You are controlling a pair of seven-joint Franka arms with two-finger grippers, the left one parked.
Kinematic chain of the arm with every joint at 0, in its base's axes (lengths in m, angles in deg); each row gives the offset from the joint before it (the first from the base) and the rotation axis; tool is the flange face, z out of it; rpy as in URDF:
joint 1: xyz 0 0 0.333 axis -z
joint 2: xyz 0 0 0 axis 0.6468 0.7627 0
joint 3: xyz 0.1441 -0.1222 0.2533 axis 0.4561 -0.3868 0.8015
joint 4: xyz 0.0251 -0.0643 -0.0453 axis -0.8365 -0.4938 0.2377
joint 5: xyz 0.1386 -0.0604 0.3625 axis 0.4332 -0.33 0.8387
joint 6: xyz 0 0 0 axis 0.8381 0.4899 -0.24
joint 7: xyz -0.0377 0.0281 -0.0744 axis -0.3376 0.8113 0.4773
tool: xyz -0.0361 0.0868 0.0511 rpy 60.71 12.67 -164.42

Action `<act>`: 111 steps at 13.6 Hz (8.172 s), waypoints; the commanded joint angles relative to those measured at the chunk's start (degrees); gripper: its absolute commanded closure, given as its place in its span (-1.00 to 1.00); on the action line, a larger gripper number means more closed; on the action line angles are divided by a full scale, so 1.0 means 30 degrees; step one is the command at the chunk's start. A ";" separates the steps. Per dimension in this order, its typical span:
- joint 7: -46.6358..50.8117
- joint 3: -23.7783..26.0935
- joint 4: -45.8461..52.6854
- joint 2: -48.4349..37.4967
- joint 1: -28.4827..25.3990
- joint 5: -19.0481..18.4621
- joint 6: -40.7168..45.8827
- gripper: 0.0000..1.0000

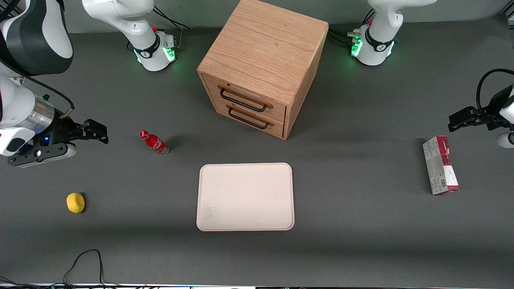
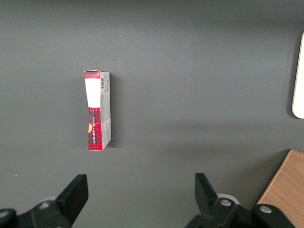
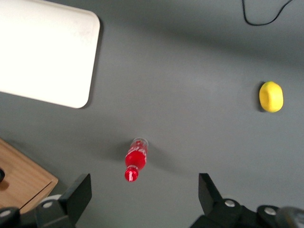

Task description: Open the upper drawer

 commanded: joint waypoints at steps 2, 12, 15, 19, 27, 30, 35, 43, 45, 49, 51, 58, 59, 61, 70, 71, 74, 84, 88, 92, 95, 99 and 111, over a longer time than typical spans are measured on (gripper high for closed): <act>-0.0183 -0.0123 0.1280 0.0299 -0.0221 -0.0310 0.1308 -1.00; -0.1500 0.0052 0.1661 0.0972 -0.2326 -0.0104 0.1401 -1.00; -0.1619 0.0168 0.1955 0.1557 -0.3734 0.0390 0.1371 -1.00; -0.2669 0.1395 0.2334 0.2843 -0.4408 0.2267 0.1284 -1.00; -0.4695 0.2981 0.4766 0.6419 -0.4410 0.6106 0.1283 -1.00; -0.4463 0.3275 0.4885 0.7299 -0.4410 0.8179 0.1196 -1.00; -0.4403 0.3275 0.4710 0.7419 -0.5665 0.8187 0.0083 -1.00; -0.4724 0.3275 0.3393 0.7361 -0.6634 0.7373 0.0053 -1.00; -0.5308 0.3275 0.3070 0.7301 -0.7045 0.6548 0.0053 -1.00; -0.5427 0.3275 0.2338 0.7068 -0.7047 0.6517 0.0053 -1.00; -0.5749 0.3275 0.1929 0.6892 -0.7047 0.6517 0.0053 -1.00; -0.7094 0.3158 0.1165 0.6832 -0.7047 0.6488 -0.0181 -1.00; -0.7156 0.3129 0.1136 0.6862 -0.7047 0.6488 -0.0327 -1.00; -0.7593 0.3129 0.0872 0.6862 -0.7017 0.6488 -0.0590 -1.00; -0.7684 0.2602 0.0901 0.7096 -0.6900 0.6458 -0.2173 -1.00; -0.7684 0.2543 0.0930 0.7096 -0.6871 0.6458 -0.2174 -1.00; -0.7713 0.2455 0.0989 0.7096 -0.6755 0.6429 -0.2203 -1.00; -0.8094 0.2396 0.1837 0.7125 -0.6081 0.6458 -0.2320 -1.00; -0.8123 0.2396 0.2480 0.7680 -0.6051 0.5348 -0.2496 -1.00; -0.8123 0.2250 0.3534 0.8442 -0.5643 0.5374 -0.2613 -1.00; -0.8239 0.2250 0.4442 0.9057 -0.5204 0.5404 -0.2613 -1.00; -0.8708 0.2279 0.5877 0.9965 -0.4674 0.5609 -0.2642 -1.00; -0.9030 0.2279 0.7228 1.1022 -0.3648 0.5638 -0.3521 -1.00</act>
